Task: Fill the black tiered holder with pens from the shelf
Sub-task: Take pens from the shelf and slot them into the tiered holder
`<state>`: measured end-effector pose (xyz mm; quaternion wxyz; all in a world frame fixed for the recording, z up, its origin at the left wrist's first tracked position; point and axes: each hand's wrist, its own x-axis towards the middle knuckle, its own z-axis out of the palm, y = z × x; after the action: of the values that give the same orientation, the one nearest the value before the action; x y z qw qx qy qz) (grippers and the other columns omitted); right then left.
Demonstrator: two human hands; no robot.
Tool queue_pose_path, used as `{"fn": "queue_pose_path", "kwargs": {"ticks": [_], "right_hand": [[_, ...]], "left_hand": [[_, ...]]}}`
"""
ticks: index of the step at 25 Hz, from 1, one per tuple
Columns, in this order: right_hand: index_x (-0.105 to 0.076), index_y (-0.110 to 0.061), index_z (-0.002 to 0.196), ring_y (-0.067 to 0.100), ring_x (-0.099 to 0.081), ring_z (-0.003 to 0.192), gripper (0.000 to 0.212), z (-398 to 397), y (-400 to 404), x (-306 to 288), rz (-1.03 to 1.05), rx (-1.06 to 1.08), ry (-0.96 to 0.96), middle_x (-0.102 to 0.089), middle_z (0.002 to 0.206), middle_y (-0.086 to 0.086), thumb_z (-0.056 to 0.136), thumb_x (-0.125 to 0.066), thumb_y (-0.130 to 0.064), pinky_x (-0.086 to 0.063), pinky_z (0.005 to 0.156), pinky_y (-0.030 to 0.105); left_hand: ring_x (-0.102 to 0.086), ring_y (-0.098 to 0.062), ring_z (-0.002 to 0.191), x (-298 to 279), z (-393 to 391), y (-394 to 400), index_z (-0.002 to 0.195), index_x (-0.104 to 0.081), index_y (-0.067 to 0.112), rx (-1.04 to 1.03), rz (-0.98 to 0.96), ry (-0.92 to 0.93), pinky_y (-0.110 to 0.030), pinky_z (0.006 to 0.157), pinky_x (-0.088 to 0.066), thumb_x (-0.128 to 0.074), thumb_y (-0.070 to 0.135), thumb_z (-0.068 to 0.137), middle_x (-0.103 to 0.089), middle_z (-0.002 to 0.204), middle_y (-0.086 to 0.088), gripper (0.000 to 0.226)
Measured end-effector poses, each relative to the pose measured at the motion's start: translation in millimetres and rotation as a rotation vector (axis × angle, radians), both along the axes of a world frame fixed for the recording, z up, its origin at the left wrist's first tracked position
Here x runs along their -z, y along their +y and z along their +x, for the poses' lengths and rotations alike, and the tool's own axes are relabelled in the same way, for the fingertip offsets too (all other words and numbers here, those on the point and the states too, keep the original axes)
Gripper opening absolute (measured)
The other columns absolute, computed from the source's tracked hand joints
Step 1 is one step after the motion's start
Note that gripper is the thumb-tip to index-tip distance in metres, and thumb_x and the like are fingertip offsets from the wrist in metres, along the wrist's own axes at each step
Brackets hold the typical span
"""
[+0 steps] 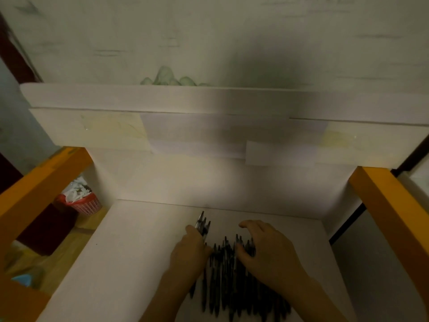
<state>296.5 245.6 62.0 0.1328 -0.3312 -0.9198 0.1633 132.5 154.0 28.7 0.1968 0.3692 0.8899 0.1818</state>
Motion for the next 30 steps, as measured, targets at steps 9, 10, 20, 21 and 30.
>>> {"fn": "queue_pose_path", "kwargs": {"ticks": [9,10,20,21,30], "right_hand": [[-0.052,-0.026,0.134,0.011,-0.055,0.114,0.053,0.3,-10.3,-61.3,0.142,0.081,0.189,-0.058,0.127,-0.008,0.085,-0.062,-0.046,-0.044,0.096,0.023],[-0.052,-0.027,0.133,0.010,-0.054,0.114,0.053,3.2,-12.3,-70.0,0.161,0.106,0.223,-0.058,0.126,-0.009,0.085,-0.062,-0.046,-0.043,0.096,0.021],[-0.045,-0.039,0.134,-0.013,-0.038,0.118,0.049,86.3,-37.4,-141.5,0.338,0.359,0.382,-0.049,0.130,-0.025,0.088,-0.054,-0.053,-0.027,0.094,0.003],[-0.045,-0.039,0.134,-0.015,-0.037,0.117,0.050,101.9,-40.6,-145.3,0.354,0.388,0.386,-0.049,0.130,-0.025,0.088,-0.055,-0.053,-0.026,0.093,0.001],[-0.036,-0.047,0.138,-0.013,-0.037,0.120,0.056,291.5,-69.6,-166.2,0.435,0.635,0.432,-0.045,0.137,-0.028,0.086,-0.049,-0.063,-0.028,0.096,0.006]], "left_hand": [[-0.054,-0.007,0.067,-61.0,-17.8,7.2,0.095,-0.043,0.019,0.093,0.301,-0.114,-0.020,0.052,-0.045,-0.060,0.026,0.092,-0.059,0.088,0.001,0.018],[-0.056,-0.007,0.067,-67.9,-17.1,7.0,0.093,-0.044,0.020,0.123,0.336,-0.151,-0.022,0.053,-0.048,-0.060,0.025,0.092,-0.059,0.085,0.001,0.016],[-0.068,-0.025,0.053,-155.9,50.9,14.4,0.090,-0.046,0.019,0.389,0.543,-0.423,-0.030,0.049,-0.056,-0.059,0.023,0.093,-0.063,0.072,-0.015,0.013],[-0.066,-0.023,0.049,-164.4,65.4,16.2,0.089,-0.046,0.019,0.415,0.567,-0.434,-0.025,0.045,-0.052,-0.059,0.023,0.093,-0.062,0.067,-0.011,0.014],[-0.056,-0.021,0.038,-216.8,241.0,32.5,0.086,-0.050,0.005,0.681,0.603,-0.467,-0.029,0.042,-0.050,-0.061,0.022,0.092,-0.058,0.049,-0.009,0.021]]}}
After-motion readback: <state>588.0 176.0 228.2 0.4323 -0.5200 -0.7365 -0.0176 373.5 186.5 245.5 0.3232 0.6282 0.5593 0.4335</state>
